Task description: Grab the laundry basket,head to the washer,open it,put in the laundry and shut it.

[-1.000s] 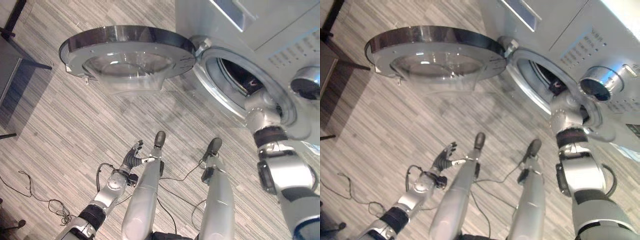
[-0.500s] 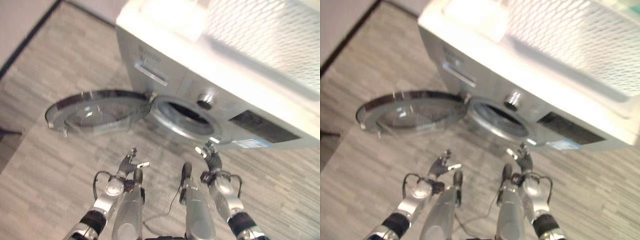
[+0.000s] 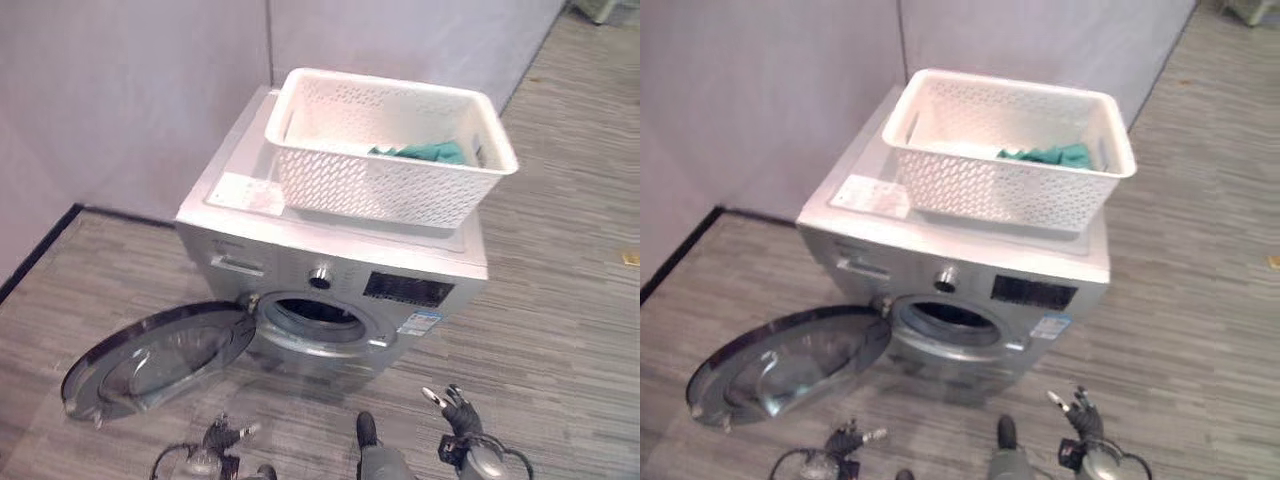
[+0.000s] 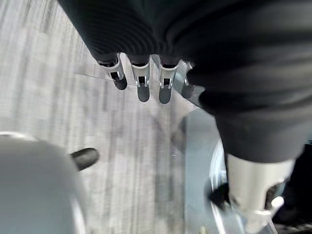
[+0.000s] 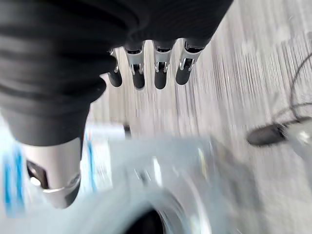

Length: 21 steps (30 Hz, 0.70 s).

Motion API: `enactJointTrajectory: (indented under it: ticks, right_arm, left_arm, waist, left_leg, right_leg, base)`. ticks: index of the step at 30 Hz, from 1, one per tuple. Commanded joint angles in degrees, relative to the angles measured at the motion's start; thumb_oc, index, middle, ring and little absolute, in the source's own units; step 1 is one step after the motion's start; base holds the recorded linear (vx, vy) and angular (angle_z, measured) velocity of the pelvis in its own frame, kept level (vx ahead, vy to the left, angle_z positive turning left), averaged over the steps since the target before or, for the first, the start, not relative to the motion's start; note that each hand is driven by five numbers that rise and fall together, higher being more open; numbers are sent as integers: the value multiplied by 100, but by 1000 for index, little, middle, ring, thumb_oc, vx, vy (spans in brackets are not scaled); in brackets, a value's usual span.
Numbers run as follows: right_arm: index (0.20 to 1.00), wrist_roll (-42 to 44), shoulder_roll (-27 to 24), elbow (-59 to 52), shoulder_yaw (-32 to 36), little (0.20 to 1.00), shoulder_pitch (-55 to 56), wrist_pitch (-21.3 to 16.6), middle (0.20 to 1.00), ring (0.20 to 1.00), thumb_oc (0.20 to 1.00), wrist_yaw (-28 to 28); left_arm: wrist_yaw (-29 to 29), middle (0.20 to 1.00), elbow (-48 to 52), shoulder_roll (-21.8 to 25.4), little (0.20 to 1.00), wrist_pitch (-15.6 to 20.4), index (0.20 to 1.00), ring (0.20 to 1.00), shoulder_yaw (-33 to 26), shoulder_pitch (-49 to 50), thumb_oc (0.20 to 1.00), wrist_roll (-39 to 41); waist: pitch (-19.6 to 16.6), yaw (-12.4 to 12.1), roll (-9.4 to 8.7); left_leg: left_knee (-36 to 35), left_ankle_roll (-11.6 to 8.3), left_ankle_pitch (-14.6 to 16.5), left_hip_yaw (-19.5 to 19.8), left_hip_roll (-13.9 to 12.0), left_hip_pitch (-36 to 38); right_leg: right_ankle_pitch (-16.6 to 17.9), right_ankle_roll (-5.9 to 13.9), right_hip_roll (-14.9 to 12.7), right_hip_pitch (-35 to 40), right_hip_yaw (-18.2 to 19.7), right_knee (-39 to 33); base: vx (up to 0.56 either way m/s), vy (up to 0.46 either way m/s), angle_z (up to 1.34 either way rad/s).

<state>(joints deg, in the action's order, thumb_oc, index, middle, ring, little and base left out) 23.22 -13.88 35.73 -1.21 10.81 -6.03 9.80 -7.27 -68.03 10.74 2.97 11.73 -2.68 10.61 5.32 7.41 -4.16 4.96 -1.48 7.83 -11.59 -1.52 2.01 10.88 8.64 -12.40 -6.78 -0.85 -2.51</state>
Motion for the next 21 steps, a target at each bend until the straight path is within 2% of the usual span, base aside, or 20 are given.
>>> enactJointTrajectory:
  ticks: [1,3,6,7,13,14,15,16,19,21]
  right_arm:
    - [1000,-139,-205,-330,182,1000,-393,-180,1000,1000,1000,30]
    - [1000,-139,-205,-330,182,1000,-393,-180,1000,1000,1000,30]
    - [1000,-110,-281,-486,719,1000,-293,-285,1000,1000,1000,238]
    - [1000,-535,-855,-991,1931,1000,-563,-645,1000,1000,1000,1102]
    - [1000,-546,-849,-1009,1943,1000,-559,-632,1000,1000,1000,1109]
    - [1000,-1012,-1281,-1584,2408,1000,-812,-745,1000,1000,1000,1613]
    - [1000,-1226,-1520,-1861,2580,1000,-993,-759,1000,1000,1000,1842]
    - [1000,-1237,-1518,-1875,2587,1000,-998,-746,1000,1000,1000,1849]
    - [1000,-1713,-2084,-2459,2904,1000,-1488,-788,1000,1000,1000,2324]
    - [1000,-1738,-2157,-2632,2901,1000,-1571,-770,1000,1000,1000,2315]
  left_arm:
    - [1,1000,131,68,1000,108,1000,1000,-67,-242,1000,-118]
    - [1,1000,131,68,1000,108,1000,1000,-67,-242,1000,-118]
    - [110,1000,-300,-39,1000,81,1000,1000,-345,-179,1000,-110]
    - [274,1000,-533,-153,1000,57,1000,1000,-463,-125,1000,-408]
    - [272,1000,-535,-157,1000,57,1000,1000,-458,-134,1000,-409]
    - [293,1000,-575,-164,1000,40,1000,1000,-405,-172,1000,-549]
    - [276,1000,-607,-169,1000,24,1000,1000,-371,-193,1000,-617]
    - [274,1000,-610,-175,1000,24,1000,1000,-372,-206,1000,-618]
    - [200,1000,-718,-131,1000,-20,1000,1000,-242,-277,1000,-791]
    - [170,1000,-742,-114,1000,-34,1000,1000,-220,-291,1000,-816]
  waist:
    - [295,16,143]
    - [295,16,143]
    - [125,127,179]
    - [-91,170,257]
    - [-103,155,252]
    - [-202,60,241]
    - [-226,3,247]
    - [-220,1,242]
    - [-314,-193,183]
    - [-319,-236,164]
  left_leg:
    - [-94,109,218,282,-104,61]
    - [-94,109,218,282,-104,61]
    - [-275,105,183,164,-98,241]
    - [-408,102,214,195,-160,433]
    - [-426,100,181,185,-151,414]
    - [-469,80,170,244,-194,450]
    - [-457,69,209,281,-229,468]
    - [-459,65,179,281,-223,450]
    - [-457,10,168,410,-296,443]
    - [-458,-12,164,458,-320,439]
  right_leg:
    - [-553,286,-141,38,-10,422]
    - [-553,286,-141,38,-10,422]
    - [-517,305,-121,58,110,330]
    - [-592,311,-43,195,128,245]
    - [-566,307,-48,167,141,235]
    - [-599,280,-12,242,79,171]
    - [-651,265,16,310,37,153]
    - [-624,258,10,295,40,147]
    - [-694,203,48,417,-70,88]
    - [-717,183,63,472,-118,62]
  base:
    - [0,0,0]
    - [0,0,0]
    - [93,-12,-4]
    - [161,-58,-8]
    - [30,-20,-3]
    - [97,-90,0]
    - [81,-95,0]
    - [52,-69,4]
    - [67,-88,8]
    - [41,-59,30]
